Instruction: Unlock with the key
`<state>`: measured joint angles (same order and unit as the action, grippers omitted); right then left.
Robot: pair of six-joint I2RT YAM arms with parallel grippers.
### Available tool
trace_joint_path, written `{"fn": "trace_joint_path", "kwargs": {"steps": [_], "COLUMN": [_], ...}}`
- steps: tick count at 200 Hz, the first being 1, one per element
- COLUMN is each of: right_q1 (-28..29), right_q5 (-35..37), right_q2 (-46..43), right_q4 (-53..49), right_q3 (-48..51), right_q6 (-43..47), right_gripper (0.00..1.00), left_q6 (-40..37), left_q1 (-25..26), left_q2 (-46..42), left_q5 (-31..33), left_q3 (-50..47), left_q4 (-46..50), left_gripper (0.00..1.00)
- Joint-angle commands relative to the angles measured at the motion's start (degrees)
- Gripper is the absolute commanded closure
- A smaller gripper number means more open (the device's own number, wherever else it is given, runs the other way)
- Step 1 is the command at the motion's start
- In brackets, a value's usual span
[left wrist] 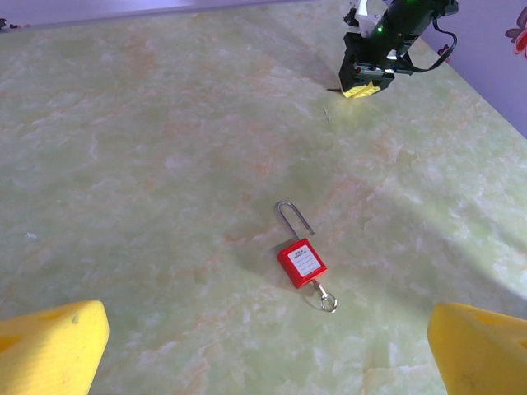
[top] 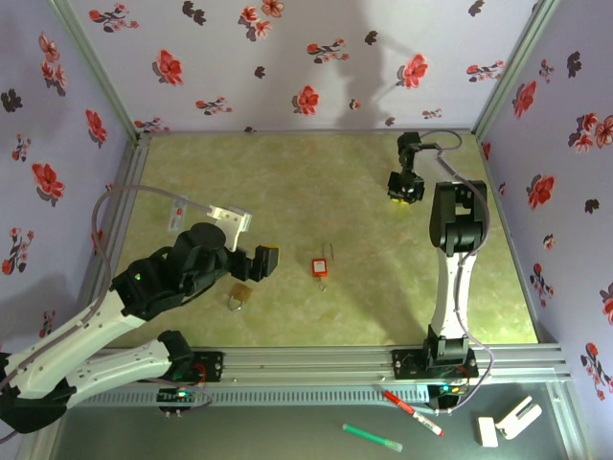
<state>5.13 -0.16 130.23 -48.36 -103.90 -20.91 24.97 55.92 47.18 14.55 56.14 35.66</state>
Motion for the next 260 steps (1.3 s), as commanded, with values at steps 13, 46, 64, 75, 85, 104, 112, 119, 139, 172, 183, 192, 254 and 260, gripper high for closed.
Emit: {"fn": "trace_joint_path", "kwargs": {"steps": [13,46,64,75,85,104,112,119,139,172,183,192,254,260], "right_q1": [-0.3,-0.1,0.1,0.4,0.7,1.3,1.8,2.2,3.9,7.9,9.3,10.7,18.2,18.6], "right_q5": [-0.8,-2.5,-3.2,-3.4,-3.7,-4.7,-5.2,-5.4,-6.1,-8.2,-9.5,-9.9,-14.9,-15.5], "right_q2": [0.6,-2.2,-4.5,-5.7,-7.0,-9.5,-11.1,-12.3,-16.8,-25.3,-28.5,-31.1,-46.9,-48.0], "right_q4": [0.7,2.8,4.5,5.1,5.4,6.4,6.9,7.3,8.8,12.1,13.7,14.5,19.6,19.6], "right_q3": [2.5,6.8,10.1,11.7,13.2,16.1,17.6,18.9,22.5,29.4,32.0,34.0,44.6,45.1], "right_q6": [0.1,-0.7,-1.2,-1.2,-1.0,-0.9,-0.9,-1.0,-1.1,-2.4,-2.9,-3.2,-5.6,-6.0], "right_gripper": [0.9,0.97,1.0,1.0,1.0,1.0,1.0,1.0,1.0,1.0,1.0,1.0,1.0,1.0], "left_q6": [0.3,0.2,0.3,0.3,0.3,0.6,0.9,1.2,3.9,12.1,15.2,17.5,34.6,35.7], "left_q1": [0.0,0.0,0.0,0.0,0.0,0.0,0.0,0.0,0.0,-0.3,-0.3,-0.4,-3.6,-3.6], "left_q2": [-0.5,-0.4,-0.4,-0.1,0.2,1.0,1.3,1.7,2.6,4.9,5.7,6.4,12.0,13.0], "left_q5": [1.3,1.4,1.5,1.4,1.2,0.8,0.5,0.2,-0.4,-2.0,-2.4,-2.6,-8.3,-8.9], "left_q3": [0.8,0.5,0.2,0.1,0.0,-0.1,-0.3,-0.4,-1.2,-4.2,-5.2,-6.0,-12.1,-12.1], "left_q4": [0.7,0.7,0.2,-0.3,-0.7,-1.7,-2.4,-3.3,-6.3,-14.7,-17.9,-19.9,-35.8,-36.6], "left_gripper": [0.0,0.0,0.0,0.0,0.0,0.0,0.0,0.0,0.0,0.0,0.01,0.01,0.05,0.06]}}
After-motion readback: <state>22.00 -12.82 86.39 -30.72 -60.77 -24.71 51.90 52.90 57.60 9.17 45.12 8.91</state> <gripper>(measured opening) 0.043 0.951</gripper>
